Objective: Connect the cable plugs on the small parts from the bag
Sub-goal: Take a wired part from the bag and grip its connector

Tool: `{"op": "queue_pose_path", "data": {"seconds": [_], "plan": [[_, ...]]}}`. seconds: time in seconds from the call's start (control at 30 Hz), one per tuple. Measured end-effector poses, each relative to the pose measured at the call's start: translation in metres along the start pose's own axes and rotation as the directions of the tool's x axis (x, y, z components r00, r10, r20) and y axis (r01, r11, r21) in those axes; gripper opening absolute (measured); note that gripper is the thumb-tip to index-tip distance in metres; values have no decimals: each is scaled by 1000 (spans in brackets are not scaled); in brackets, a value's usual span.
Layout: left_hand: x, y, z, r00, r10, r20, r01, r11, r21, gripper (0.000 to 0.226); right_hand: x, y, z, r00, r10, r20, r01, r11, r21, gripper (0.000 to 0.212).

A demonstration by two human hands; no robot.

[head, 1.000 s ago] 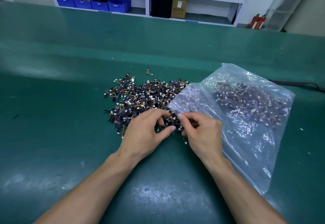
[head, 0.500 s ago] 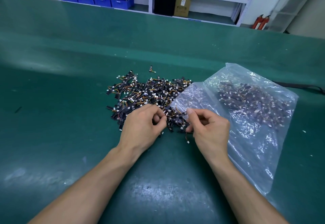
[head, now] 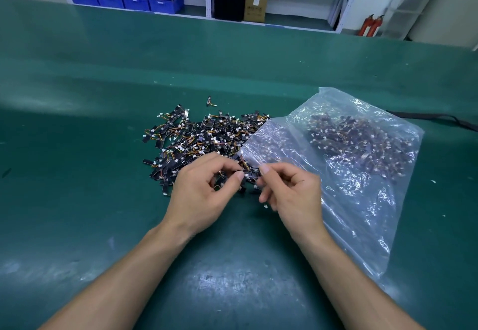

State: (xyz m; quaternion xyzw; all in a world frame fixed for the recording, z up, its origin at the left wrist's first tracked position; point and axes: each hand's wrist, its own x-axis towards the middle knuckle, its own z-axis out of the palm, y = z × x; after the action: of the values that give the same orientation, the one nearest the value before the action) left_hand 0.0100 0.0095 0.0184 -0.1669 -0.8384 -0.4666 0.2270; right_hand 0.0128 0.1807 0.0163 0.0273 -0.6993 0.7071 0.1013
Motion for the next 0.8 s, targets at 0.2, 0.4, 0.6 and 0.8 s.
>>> {"op": "queue_pose_path", "data": {"seconds": [0.2,0.4,0.6,0.8], "plan": [[-3,4,-1,988,-125,91,139,976,-166,9,-4,-1,-8,994,-46,102,48,999,-16,8],[-3,1,-1,982,-144,124,167,965,-204,6,-2,1,-8,990,-31,139,44,995,-91,21],[-5,0,2,981,-137,135,163,967,-197,5,-1,3,-8,990,-9,141,31,987,-156,21],[-4,0,-1,979,-172,107,190,961,-200,16,-3,-1,-12,989,-124,84,142,952,-270,3]]}}
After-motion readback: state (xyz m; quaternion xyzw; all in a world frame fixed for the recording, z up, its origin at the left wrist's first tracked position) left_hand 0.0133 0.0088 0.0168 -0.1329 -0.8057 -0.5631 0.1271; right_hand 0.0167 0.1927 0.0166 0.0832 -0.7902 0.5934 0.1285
